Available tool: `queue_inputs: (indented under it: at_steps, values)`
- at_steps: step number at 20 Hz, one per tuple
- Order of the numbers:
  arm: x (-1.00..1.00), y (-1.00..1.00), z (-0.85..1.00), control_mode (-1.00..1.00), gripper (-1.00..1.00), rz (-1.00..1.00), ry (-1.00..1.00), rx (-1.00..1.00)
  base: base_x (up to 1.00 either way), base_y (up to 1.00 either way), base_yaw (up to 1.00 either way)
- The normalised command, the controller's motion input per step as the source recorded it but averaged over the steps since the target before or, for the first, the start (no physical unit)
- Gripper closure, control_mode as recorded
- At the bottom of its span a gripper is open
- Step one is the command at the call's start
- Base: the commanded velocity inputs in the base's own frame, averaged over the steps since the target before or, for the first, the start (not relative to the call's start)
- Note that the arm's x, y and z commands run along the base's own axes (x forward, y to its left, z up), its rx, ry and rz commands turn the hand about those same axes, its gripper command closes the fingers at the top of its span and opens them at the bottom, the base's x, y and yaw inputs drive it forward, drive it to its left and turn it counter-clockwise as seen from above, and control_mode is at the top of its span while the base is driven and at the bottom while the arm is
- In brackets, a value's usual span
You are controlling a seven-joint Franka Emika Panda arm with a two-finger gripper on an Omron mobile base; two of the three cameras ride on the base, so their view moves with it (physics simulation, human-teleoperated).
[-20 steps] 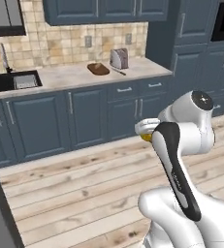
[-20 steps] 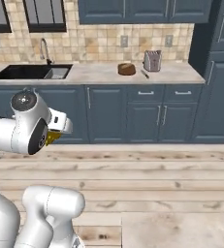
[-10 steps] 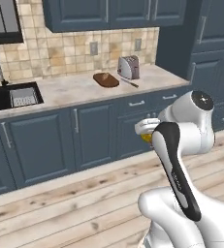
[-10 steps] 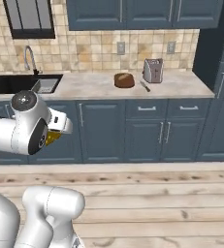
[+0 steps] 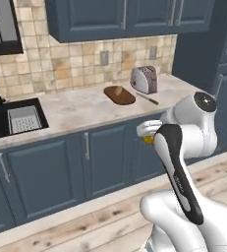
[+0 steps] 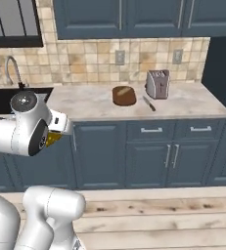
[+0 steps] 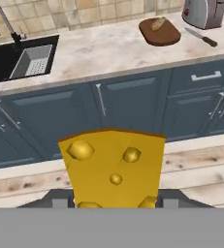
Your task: Retrieve the sausage and cheese from the fridge and place them on the cutting board on the counter.
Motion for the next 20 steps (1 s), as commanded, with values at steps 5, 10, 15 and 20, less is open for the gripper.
queue_inputs:
  at_steps: [5,10,15,20]
  values:
    - [0.00,0.00,0.00,1.00,1.00,0.00,0.00,0.00,1.00,-0.60,-0.05]
    - [0.00,0.00,0.00,1.00,1.00,0.00,0.00,0.00,0.93,-0.64,-0.02]
    - [0.00,0.00,0.00,1.00,1.00,0.00,0.00,0.00,0.52,-0.06,0.00]
    - [0.00,0.00,0.00,1.00,1.00,0.00,0.00,0.00,0.23,0.16,0.07]
